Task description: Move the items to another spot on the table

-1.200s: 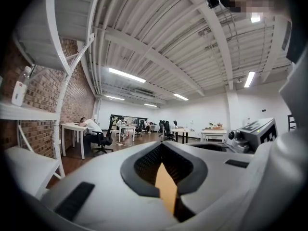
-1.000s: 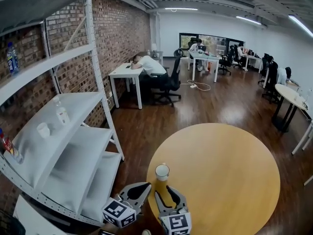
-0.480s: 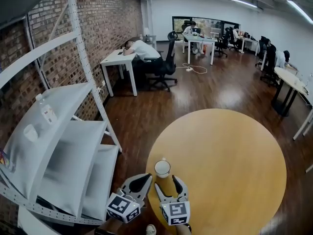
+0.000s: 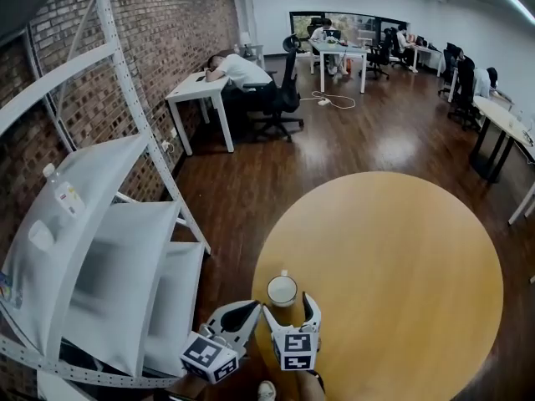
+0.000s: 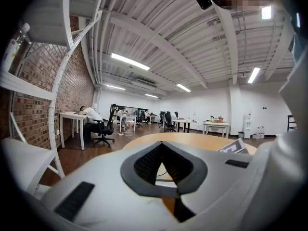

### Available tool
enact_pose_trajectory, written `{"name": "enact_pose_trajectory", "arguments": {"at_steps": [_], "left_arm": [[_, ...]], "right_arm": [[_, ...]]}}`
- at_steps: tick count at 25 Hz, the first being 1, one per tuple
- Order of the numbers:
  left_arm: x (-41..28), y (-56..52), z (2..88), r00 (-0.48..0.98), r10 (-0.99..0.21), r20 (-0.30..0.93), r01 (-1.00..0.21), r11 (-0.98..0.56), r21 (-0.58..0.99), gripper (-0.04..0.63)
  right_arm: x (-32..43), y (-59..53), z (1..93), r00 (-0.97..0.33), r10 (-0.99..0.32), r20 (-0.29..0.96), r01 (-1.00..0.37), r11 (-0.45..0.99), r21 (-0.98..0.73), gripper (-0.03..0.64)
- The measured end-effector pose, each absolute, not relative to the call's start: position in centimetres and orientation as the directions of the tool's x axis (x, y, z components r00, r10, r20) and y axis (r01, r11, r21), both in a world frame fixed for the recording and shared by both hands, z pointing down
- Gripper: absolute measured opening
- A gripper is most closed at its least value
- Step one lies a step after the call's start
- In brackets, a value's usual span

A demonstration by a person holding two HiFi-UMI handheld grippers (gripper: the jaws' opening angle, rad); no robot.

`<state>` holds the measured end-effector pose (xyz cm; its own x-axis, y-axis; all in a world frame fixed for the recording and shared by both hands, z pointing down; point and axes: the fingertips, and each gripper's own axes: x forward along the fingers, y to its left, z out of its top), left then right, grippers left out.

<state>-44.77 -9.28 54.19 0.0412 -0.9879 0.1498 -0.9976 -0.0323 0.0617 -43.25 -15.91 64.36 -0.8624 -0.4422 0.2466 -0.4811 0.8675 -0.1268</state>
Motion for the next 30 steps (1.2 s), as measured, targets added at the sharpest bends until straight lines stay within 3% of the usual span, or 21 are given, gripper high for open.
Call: {"name": "enact_pose_trajectory", "arguments": {"at_steps": [8,18,30], "left_arm": [[-46.2,-11.1,55.3,0.069,-0.983,0.172,-0.996,-0.057,0.075,0.006],[-48.6,-12.4,56.5,0.075,-0.978,0.197,-0.995,-0.060,0.083,0.006],[-48.9,-13.4,56.3,0.094,-0.977,0.193,-0.993,-0.076,0.095,0.006]], "right_arm": [[-46.5,-18.2,66.3,-0.848,-0.454,0.274,-0.507,0.847,-0.164,0.445],[-48.5,-19.5,67.4,-0.838,-0.478,0.263,-0.514,0.853,-0.091,0.445],[-48.6,-20.0,67.2,-0.845,-0.472,0.252,-0.504,0.860,-0.077,0.411]]}}
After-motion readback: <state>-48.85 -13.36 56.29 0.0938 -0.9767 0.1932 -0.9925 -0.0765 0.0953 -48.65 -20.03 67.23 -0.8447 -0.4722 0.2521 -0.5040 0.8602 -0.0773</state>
